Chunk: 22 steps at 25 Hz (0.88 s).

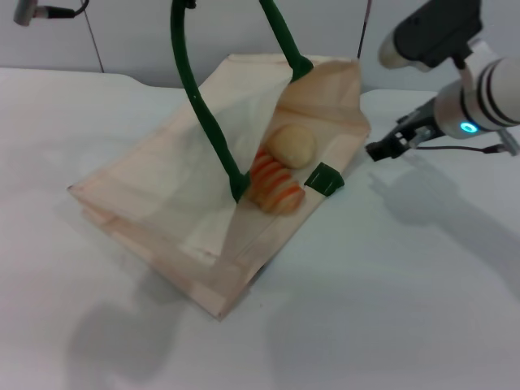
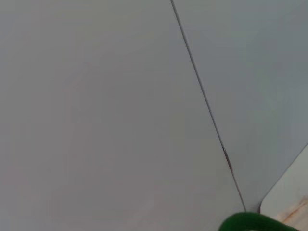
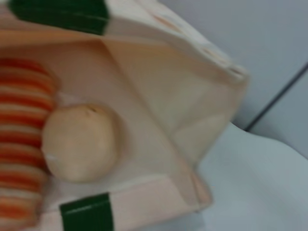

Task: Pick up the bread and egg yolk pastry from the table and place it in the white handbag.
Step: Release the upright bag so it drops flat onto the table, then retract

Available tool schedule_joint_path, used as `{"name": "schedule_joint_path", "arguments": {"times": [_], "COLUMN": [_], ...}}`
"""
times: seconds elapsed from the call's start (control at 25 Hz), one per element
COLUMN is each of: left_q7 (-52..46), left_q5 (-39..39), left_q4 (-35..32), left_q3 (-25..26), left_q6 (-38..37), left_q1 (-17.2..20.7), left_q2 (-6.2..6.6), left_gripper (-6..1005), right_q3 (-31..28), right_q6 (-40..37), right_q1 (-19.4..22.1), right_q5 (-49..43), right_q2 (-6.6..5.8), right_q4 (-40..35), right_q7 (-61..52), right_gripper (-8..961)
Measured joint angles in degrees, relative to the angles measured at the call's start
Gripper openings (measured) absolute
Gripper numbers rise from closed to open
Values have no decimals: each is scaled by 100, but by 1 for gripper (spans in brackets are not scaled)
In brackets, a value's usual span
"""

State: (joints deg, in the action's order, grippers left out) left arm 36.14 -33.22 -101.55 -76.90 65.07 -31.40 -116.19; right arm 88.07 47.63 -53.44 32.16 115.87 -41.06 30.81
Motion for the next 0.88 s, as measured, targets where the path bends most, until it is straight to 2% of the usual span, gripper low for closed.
{"name": "schedule_joint_path", "arguments": {"times": [0.08, 0.28, 0.36, 0.76, 0.88], "left_q7": [10, 95, 210, 1359, 1495], "left_q5": [0, -86, -308, -2283, -2502], "left_q4": [29, 274, 460, 1225, 1336], "left_q3": [0, -3, -2, 325, 414], "left_q6": [-26, -248, -312, -402, -427], "left_q1": [5, 60, 58, 35, 75], "left_q2": [0, 0, 5, 12, 4], "left_gripper": [166, 371, 410, 603, 745], "right_q3": [-207, -519, -693, -798, -799], "right_q6": [87, 210, 258, 302, 277], "right_q1": [96, 226, 254, 270, 295], "right_q5": [-188, -427, -571, -682, -684], "right_q2": [-1, -4, -1, 6, 6], "right_q4": [-67, -287, -346, -328, -324], "right_q7": [-12, -17, -18, -22, -23], "right_gripper": [706, 705, 704, 702, 701]}}
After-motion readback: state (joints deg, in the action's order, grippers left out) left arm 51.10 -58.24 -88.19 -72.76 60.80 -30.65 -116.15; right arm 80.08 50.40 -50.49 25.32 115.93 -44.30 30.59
